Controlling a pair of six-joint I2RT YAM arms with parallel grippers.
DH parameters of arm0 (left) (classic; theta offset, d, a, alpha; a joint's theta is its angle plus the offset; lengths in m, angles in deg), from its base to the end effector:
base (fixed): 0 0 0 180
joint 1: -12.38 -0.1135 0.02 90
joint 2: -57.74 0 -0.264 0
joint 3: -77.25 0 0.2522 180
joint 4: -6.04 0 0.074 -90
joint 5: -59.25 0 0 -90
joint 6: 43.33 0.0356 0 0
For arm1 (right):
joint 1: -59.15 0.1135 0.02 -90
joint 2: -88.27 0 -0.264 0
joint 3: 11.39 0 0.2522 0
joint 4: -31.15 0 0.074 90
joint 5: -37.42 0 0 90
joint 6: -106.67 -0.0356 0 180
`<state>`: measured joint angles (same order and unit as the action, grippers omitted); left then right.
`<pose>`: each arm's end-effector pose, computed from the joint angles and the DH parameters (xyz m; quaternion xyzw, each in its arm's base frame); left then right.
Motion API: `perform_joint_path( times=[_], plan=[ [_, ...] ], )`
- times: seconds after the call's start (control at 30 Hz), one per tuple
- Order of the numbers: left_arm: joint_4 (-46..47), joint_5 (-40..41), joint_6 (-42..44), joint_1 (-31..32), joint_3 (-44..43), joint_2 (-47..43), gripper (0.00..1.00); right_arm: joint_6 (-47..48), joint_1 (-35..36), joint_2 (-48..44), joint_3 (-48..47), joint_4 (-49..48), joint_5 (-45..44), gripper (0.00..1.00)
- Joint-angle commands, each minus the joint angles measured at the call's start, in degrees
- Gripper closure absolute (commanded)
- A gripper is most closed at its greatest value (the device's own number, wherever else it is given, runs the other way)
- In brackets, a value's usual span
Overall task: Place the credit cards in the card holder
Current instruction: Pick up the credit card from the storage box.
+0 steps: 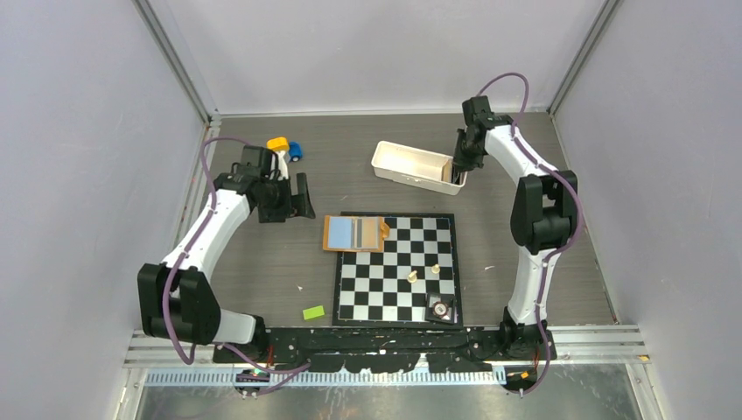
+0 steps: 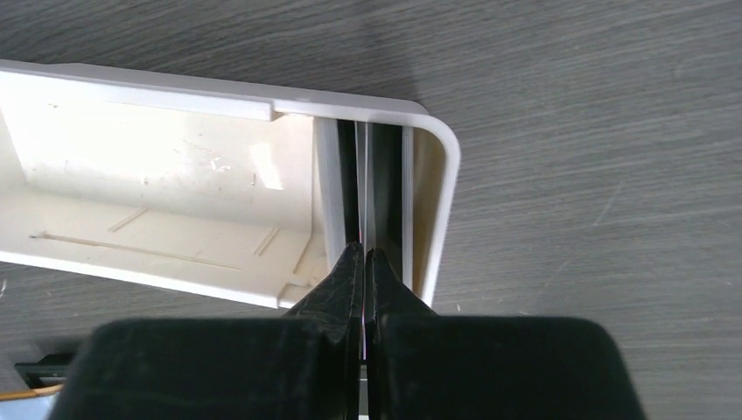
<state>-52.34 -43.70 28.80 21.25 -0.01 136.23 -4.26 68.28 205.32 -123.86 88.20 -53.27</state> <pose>0.2699 -0.0502 0.2730 -0.0458 0.9582 -0.1661 0.2282 0.4380 0.0700 0.2320 0.1011 0.9642 0.0579 0.2382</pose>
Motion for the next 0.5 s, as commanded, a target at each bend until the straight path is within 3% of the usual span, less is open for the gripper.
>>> perform_joint_path(
  times=[0.0,0.2,0.47],
  plan=[
    [2.8,-4.4,-1.6,-0.5,0.9,1.5,0.14,0.3,0.1,-6.5,-2.7,4.2,-7.8,1.0],
    [5.2,-11.4,-4.4,-0.4,1.0,7.3,0.21,0.2,0.5,-16.7,-0.2,3.8,-6.8,1.0],
    [5.5,-15.4,-5.8,-0.4,-0.9,17.8,0.26,-6.0,5.7,-28.2,16.7,-10.6,18.1,1.0]
  ],
)
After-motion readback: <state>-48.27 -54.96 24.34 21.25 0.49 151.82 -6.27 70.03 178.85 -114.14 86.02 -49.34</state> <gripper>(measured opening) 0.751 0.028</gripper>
